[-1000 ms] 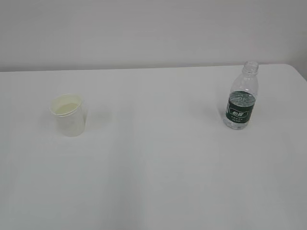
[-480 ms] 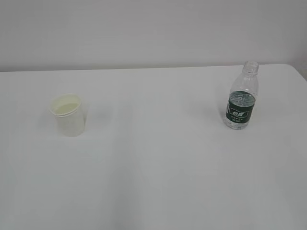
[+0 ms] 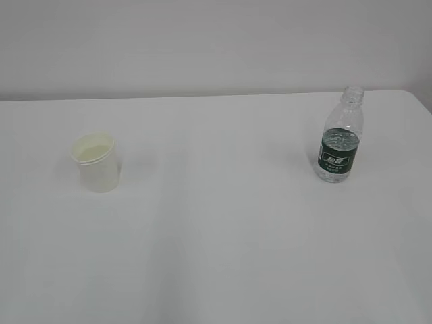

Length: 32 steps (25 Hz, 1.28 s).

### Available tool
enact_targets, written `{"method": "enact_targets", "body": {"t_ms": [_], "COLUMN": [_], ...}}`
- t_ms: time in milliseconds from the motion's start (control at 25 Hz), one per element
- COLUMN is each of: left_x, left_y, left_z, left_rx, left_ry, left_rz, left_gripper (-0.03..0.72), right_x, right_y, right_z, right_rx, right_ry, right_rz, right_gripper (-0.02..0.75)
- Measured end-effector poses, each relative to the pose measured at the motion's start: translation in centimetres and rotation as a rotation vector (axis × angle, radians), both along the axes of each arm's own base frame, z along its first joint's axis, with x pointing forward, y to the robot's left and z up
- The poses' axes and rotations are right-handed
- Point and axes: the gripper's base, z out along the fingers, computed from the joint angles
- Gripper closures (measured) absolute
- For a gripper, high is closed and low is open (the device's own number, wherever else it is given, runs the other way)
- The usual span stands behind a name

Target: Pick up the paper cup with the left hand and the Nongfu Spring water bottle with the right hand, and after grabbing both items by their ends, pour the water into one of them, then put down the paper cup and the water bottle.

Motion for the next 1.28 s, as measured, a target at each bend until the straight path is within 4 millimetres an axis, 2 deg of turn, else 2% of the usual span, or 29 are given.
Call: {"method": "enact_targets", "body": {"t_ms": [280,1280], "left_x": [0.1,0.2], "left_y": [0.2,0.4], "left_z": [0.0,0.0], "left_rx": [0.018,0.046], "left_ry": [-0.007,-0.018], "left_rz": [0.013,0.035], "left_gripper": [0.290,0.290], "right_x": [0.8,0.8], "right_y": [0.0,0.0], "right_z": [-1.6,-1.7], "right_rx": [0.000,-0.001], "right_ry": [0.064,0.066], "right_rz": [0.000,-0.001], "right_gripper": [0.148,0.148]}}
